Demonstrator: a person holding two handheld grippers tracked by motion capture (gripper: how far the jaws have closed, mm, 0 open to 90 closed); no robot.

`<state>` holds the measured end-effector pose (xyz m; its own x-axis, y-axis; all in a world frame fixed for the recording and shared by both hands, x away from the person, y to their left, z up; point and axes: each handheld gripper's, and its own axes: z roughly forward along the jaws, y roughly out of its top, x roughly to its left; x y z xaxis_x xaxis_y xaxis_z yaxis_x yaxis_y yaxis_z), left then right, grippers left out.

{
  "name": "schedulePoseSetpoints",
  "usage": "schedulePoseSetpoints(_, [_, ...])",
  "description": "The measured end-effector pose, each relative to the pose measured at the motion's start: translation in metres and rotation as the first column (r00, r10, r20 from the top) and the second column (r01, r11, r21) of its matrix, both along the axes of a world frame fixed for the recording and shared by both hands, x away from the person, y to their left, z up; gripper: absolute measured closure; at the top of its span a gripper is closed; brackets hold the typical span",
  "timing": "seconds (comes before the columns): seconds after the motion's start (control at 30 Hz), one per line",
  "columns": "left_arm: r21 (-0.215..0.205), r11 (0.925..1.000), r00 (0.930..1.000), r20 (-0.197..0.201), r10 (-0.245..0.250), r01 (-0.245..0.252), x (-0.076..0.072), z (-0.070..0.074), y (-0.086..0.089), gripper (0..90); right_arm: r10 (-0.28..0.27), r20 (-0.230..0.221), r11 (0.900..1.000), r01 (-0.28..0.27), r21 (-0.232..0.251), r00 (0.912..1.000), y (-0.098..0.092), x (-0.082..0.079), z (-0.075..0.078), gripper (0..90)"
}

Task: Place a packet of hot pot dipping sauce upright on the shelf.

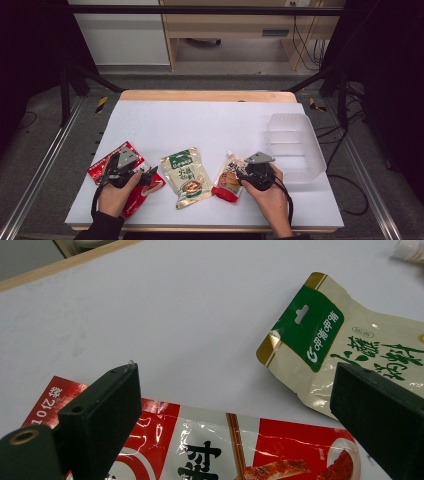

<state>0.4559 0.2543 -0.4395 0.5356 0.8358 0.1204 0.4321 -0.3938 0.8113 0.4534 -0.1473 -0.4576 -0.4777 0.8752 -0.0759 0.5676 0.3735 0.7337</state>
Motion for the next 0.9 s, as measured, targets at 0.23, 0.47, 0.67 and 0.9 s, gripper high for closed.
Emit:
schedulePoseSetpoints(0.23, [0.005, 1.0000, 1.0000, -0.007, -0.001, 0.001, 0.000, 0.000, 0.000, 6.5, 0.004, -0.007, 1.000, -0.004, -0.013, 1.0000, 0.002, 0.005, -0.001, 45.4])
schedulePoseSetpoints(0.47, [0.011, 0.9999, 0.9999, -0.008, -0.008, 0.008, 0.000, -0.001, -0.002, 6.6, -0.011, -0.016, 1.000, 0.011, -0.027, 0.9998, 0.004, 0.017, -0.004, 51.8])
schedulePoseSetpoints(0.67, [0.013, 0.9998, 0.9999, -0.007, -0.012, 0.012, 0.001, -0.001, -0.002, 6.7, -0.027, -0.048, 0.998, 0.024, -0.054, 0.9985, 0.004, 0.025, -0.011, 53.2])
schedulePoseSetpoints(0.9, [0.015, 0.9998, 0.9998, -0.008, -0.015, 0.015, 0.000, -0.001, -0.004, 6.8, -0.047, -0.074, 0.998, 0.044, -0.043, 0.9962, 0.003, 0.029, -0.014, 51.5])
